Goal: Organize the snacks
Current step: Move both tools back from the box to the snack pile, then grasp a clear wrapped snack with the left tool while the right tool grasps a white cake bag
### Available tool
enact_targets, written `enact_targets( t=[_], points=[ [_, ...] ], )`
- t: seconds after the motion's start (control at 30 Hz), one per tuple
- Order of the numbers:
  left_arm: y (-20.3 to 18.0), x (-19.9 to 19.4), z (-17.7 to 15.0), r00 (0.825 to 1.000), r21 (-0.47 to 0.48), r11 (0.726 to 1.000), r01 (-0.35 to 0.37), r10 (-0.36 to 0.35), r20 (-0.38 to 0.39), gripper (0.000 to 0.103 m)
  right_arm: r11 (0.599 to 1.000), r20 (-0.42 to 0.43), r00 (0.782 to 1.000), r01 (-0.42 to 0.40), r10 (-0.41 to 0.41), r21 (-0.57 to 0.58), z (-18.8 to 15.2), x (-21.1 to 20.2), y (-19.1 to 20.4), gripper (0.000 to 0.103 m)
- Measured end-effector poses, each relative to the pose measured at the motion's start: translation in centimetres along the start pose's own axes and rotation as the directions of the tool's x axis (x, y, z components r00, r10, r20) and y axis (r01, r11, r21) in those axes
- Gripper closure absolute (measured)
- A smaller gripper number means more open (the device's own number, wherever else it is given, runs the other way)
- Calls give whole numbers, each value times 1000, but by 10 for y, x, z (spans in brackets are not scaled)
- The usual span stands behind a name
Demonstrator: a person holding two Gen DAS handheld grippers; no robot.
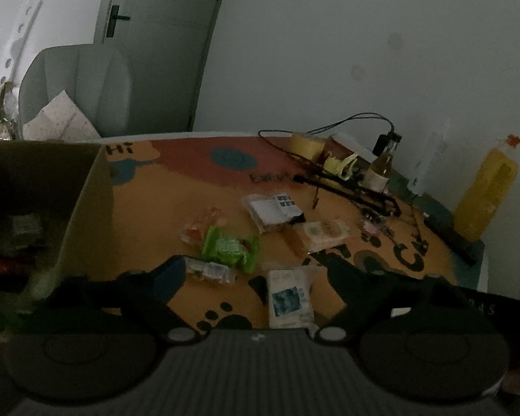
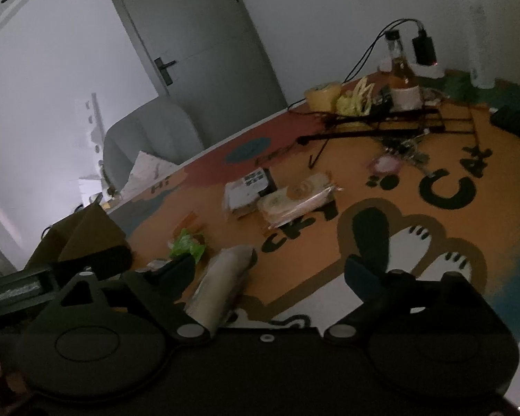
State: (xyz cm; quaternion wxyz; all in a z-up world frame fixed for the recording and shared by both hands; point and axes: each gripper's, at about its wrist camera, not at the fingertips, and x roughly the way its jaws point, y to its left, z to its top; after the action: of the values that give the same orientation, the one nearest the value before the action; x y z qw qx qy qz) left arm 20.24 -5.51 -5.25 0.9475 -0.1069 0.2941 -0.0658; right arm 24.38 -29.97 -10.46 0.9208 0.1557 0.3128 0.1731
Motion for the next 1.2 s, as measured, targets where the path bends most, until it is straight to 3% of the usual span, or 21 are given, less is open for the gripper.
enact_targets(
  t=[0.1,0.2,0.23,0.5,0.57,0.63,0.83,1.2],
  points=[
    [5,6,-1,1000,-22,1000,-17,16,-22,37,1000,-25,999,-23,23,-3,-5,9,5,17],
    [7,7,-2,999,-19,999,-29,29,-25,42,999,-61,997,-45,44,-5,-10,20,13,27],
    [8,7,-3,999,-18,999,-32,32,-26,42,999,-78,996,-51,51,0,-11,26,15,31],
    [19,11,-3,998,-34,998,-57,56,-27,42,996,-129,988,-86,85,2,-17,48,34,37],
    [18,13,-3,998,-32,998,-57,56,-27,42,997,-150,985,-83,82,-3,-18,55,37,44],
    [18,15,-3,998,-27,998,-63,63,-25,42,997,-177,981,-83,82,1,-20,62,38,58],
    [18,27,-3,997,-10,998,-68,67,-42,42,997,-179,981,-79,76,-7,-17,61,35,72],
    [10,50,-2,994,49,995,-91,94,-60,34,1000,-148,989,-4,2,-7,-7,50,12,77]
  ],
)
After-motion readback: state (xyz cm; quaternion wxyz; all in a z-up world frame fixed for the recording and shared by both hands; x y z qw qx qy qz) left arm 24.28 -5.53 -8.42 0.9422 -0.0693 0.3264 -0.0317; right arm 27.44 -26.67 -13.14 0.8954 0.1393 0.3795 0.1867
